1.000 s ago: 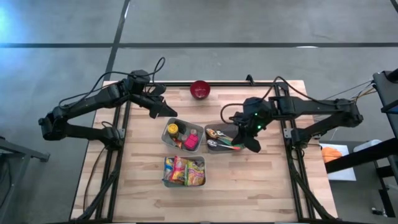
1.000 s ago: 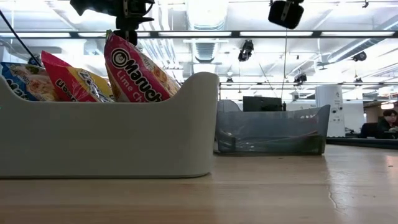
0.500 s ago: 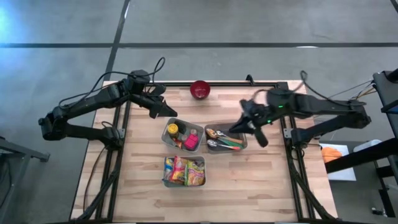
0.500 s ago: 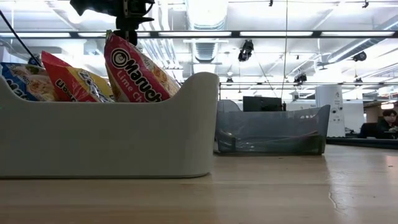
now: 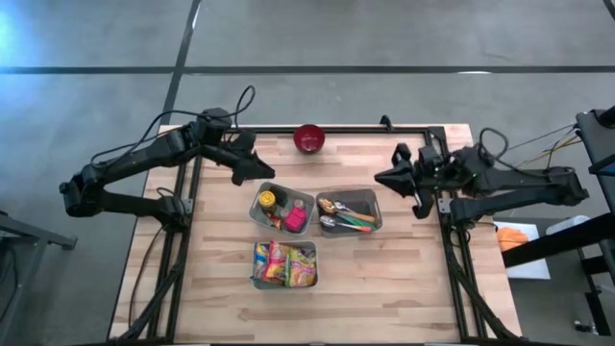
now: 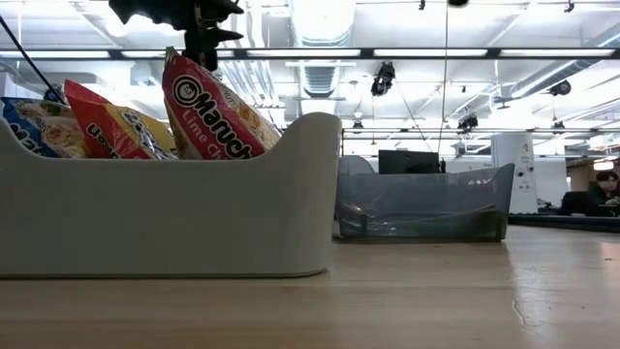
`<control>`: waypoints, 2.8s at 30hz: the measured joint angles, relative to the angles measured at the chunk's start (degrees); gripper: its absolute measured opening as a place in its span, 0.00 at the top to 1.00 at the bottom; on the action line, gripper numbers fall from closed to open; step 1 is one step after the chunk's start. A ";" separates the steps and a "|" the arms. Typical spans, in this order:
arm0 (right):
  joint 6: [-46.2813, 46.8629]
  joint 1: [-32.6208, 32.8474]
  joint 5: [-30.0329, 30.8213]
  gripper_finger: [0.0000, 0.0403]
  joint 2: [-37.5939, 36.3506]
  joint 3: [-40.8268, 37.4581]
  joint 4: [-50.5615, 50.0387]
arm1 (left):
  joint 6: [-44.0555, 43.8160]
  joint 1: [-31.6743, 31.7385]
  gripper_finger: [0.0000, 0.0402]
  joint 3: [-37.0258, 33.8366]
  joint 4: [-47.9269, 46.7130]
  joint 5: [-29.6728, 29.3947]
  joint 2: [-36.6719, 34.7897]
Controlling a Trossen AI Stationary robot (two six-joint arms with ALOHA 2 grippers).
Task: Pick & Place Food Item
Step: Return to Home Position
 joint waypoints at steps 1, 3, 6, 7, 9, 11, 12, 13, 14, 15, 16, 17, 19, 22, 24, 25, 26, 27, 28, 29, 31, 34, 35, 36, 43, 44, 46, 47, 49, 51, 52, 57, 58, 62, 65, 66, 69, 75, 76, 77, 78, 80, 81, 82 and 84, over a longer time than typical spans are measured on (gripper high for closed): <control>1.65 0.00 0.03 0.95 -0.50 -2.22 1.97 | 0.86 0.00 0.62 0.00 0.00 -0.64 0.00; 5.02 0.00 -0.02 0.95 -1.12 -6.68 6.00 | 1.53 0.00 0.62 0.00 0.23 -1.80 0.00; 7.49 0.73 -0.70 0.95 -2.25 -12.78 13.24 | 1.21 0.00 0.62 0.00 0.39 -3.01 0.00; 7.79 1.08 -0.73 0.95 -2.85 -14.71 15.84 | 2.80 0.00 0.62 0.00 0.93 -3.91 0.00; 7.88 1.86 -0.84 0.95 -4.23 -18.53 19.89 | 10.69 0.01 0.62 0.01 2.86 -5.88 -0.01; 8.12 2.64 -0.57 0.95 -6.02 -22.33 23.63 | 22.31 -0.13 0.62 0.01 -0.35 -2.62 -0.32; 8.44 2.94 -0.46 0.95 -7.04 -24.04 25.50 | 26.58 -0.20 0.62 -0.09 -1.27 1.24 -0.53; 8.89 3.28 -0.43 0.95 -8.09 -25.80 27.94 | 29.53 -0.26 0.62 -0.09 -1.40 5.66 -0.95; 9.29 3.69 -0.42 0.95 -9.19 -27.37 30.07 | 31.06 -0.36 0.62 -0.11 -1.44 9.98 -1.57; 9.57 4.07 -0.43 0.95 -10.41 -28.92 31.88 | 31.76 -0.41 0.62 -0.35 -1.21 13.65 -2.58; 9.70 4.47 -0.43 0.95 -11.52 -30.33 33.55 | 31.95 -0.42 0.62 -1.00 -1.13 15.64 -3.90; 9.52 4.89 -0.41 0.95 -12.42 -31.51 35.37 | 31.99 -0.39 0.62 -2.14 -1.15 15.90 -5.66; 8.70 5.63 0.07 0.95 -14.19 -33.48 37.40 | 31.99 -0.28 0.62 -5.39 -1.32 12.96 -9.99; 7.37 6.38 1.00 0.95 -16.69 -35.14 37.84 | 29.57 -0.42 0.62 -11.39 -0.10 5.96 -18.56; 7.09 6.38 1.06 0.95 -17.53 -35.90 37.82 | 26.45 -0.46 0.62 -15.38 2.32 2.59 -23.79; 6.82 6.38 1.08 0.95 -17.80 -36.37 37.81 | 25.03 -0.56 0.62 -17.44 3.42 1.75 -26.16; 6.15 6.38 1.08 0.95 -17.96 -36.76 37.68 | 23.84 -0.65 0.62 -19.41 4.75 1.26 -28.52; 4.97 6.38 1.08 0.95 -17.98 -37.05 37.60 | 22.88 -0.77 0.62 -21.58 6.17 0.85 -30.76; 3.61 6.38 1.08 0.95 -18.05 -37.42 37.55 | 21.87 -0.94 0.62 -23.79 7.45 0.43 -32.99; 2.18 6.38 1.07 0.95 -18.05 -37.82 37.16 | 20.71 -1.25 0.62 -26.10 8.67 -0.27 -35.23; 0.00 6.38 1.09 0.95 -18.07 -38.61 36.37 | 17.50 -1.97 0.62 -30.60 11.43 -3.13 -39.13; -2.05 6.36 1.94 0.95 -18.07 -40.18 35.85 | 15.07 -4.19 0.62 -35.65 13.12 -6.03 -43.42; -2.82 6.36 2.87 0.95 -18.07 -40.78 35.85 | 14.97 -5.22 0.62 -37.14 13.19 -6.90 -44.25; -3.56 6.36 4.02 0.95 -18.07 -41.31 35.78 | 14.98 -6.32 0.62 -38.57 13.09 -8.06 -44.87; -9.91 6.34 9.97 0.95 -18.07 -41.76 33.52 | 15.39 -15.79 0.62 -47.48 21.13 -21.23 -45.39; -10.83 6.34 10.06 0.95 -18.16 -41.76 33.26 | 15.43 -16.97 0.62 -48.28 22.35 -22.63 -45.40; -12.17 6.36 10.07 0.95 -18.19 -41.76 32.38 | 16.39 -18.86 0.62 -49.49 23.41 -25.46 -45.40; -12.38 6.35 10.08 0.95 -18.18 -41.76 31.68 | 17.24 -19.56 0.62 -49.89 23.36 -26.28 -45.40; -12.37 6.36 10.07 0.95 -18.18 -41.76 29.58 | 18.81 -20.43 0.62 -50.64 23.32 -26.80 -45.40; -11.32 6.34 10.07 0.95 -18.18 -41.76 27.74 | 19.31 -20.50 0.62 -51.24 23.34 -27.27 -45.46; -10.70 6.34 10.07 0.95 -18.18 -41.76 26.94 | 19.32 -20.50 0.62 -51.53 23.34 -27.35 -45.51; -8.56 6.34 10.02 0.95 -18.56 -41.99 27.30 | 19.88 -20.55 0.62 -53.41 23.59 -27.24 -45.54; -8.16 6.34 9.99 0.95 -18.83 -42.09 27.30 | 19.96 -20.55 0.62 -54.21 24.20 -27.22 -45.73; -7.66 6.36 9.83 0.95 -19.81 -42.17 26.80 | 19.50 -20.55 0.62 -57.48 29.13 -27.23 -47.84; -7.91 6.36 8.54 0.95 -20.41 -42.17 26.17 | 19.35 -20.53 0.62 -57.48 27.95 -27.16 -50.04; -7.91 6.39 8.04 0.95 -20.77 -42.17 25.43 | 19.32 -20.55 0.62 -57.48 26.72 -27.12 -50.85; -6.97 6.40 6.76 0.95 -22.12 -42.17 22.02 | 19.36 -20.55 0.62 -57.48 27.42 -26.52 -52.91; -6.00 6.52 4.18 0.95 -25.85 -42.17 17.37 | 18.84 -20.52 0.62 -57.51 27.77 -26.29 -54.93; -6.57 6.51 3.93 0.95 -26.29 -42.17 16.76 | 18.82 -20.52 0.62 -57.51 27.83 -26.29 -54.95; -7.13 6.51 3.85 0.95 -26.54 -42.17 16.39 | 18.70 -20.52 0.62 -57.51 27.85 -26.29 -54.91; -7.45 6.49 3.86 0.95 -26.55 -42.17 16.37 | 18.39 -20.52 0.62 -57.51 27.79 -26.29 -54.86; -7.84 6.51 3.86 0.95 -26.50 -42.17 16.62 | 18.03 -20.52 0.62 -57.51 27.33 -26.30 -54.81; -8.19 6.50 3.86 0.95 -26.55 -42.17 16.62 | 18.11 -20.52 0.62 -57.51 27.33 -26.30 -54.77; -8.36 6.51 3.86 0.95 -26.51 -42.17 16.60 | 18.24 -20.52 0.62 -57.51 27.37 -26.31 -54.77; -8.47 6.49 3.87 0.95 -26.42 -42.17 16.54 | 18.23 -20.52 0.62 -57.53 27.36 -26.30 -54.77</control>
